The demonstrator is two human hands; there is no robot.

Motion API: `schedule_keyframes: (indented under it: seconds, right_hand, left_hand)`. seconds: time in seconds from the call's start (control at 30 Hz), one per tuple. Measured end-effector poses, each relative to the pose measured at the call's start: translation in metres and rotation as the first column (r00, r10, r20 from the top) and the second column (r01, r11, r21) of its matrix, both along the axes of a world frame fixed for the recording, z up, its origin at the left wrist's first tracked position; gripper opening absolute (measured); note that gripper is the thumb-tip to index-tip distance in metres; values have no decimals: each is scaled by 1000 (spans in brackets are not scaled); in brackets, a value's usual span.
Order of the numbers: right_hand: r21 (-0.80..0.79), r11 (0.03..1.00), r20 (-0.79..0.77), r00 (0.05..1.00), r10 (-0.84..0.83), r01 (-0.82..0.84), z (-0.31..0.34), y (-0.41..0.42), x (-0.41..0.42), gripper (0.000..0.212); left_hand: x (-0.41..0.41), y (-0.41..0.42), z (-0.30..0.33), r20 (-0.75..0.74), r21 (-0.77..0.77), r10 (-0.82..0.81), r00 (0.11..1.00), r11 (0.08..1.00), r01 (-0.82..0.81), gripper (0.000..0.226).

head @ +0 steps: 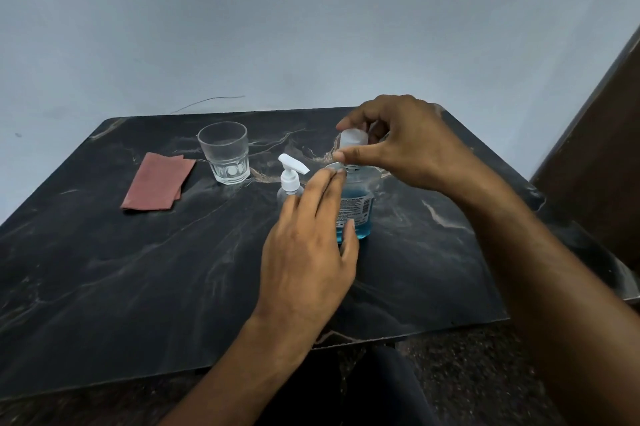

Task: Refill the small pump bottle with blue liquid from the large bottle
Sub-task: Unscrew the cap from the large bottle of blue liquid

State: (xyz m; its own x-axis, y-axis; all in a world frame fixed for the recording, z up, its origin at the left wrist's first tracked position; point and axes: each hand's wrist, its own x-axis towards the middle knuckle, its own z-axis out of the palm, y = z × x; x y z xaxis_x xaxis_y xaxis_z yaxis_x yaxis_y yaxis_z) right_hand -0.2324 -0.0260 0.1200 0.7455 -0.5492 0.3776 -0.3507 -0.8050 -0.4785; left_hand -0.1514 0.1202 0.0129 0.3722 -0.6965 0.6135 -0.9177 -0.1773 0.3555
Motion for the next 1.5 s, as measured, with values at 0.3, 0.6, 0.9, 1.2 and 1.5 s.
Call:
schedule_keyframes:
  seconds: [0.3,0.6,0.9,1.2,1.5]
  right_hand:
    - [177,982,172,985,31,-62,5,-11,-6,29]
    - [358,918,420,907,3,-169,5,-23,-7,27]
    - [662,709,544,807,-231,-244,-61,-35,-48,29]
    - [659,747,250,910,-330,90,-130,-9,-50,38]
    - [316,901,7,949,-314,296,-127,3,-50,48]
  left_hand:
    - [-1,1,3,5,4,-8,1000,1000,8,62]
    - [-3,1,8,16,-1,-28,999,1000,28,58]
    - [4,9,-5,-24,-208,-90,996,974,83,42]
    - [23,18,-25,-352,-305,-84,932,952,-30,23]
    - [46,10,-23,-577,-240,-13,816,959,-155,57]
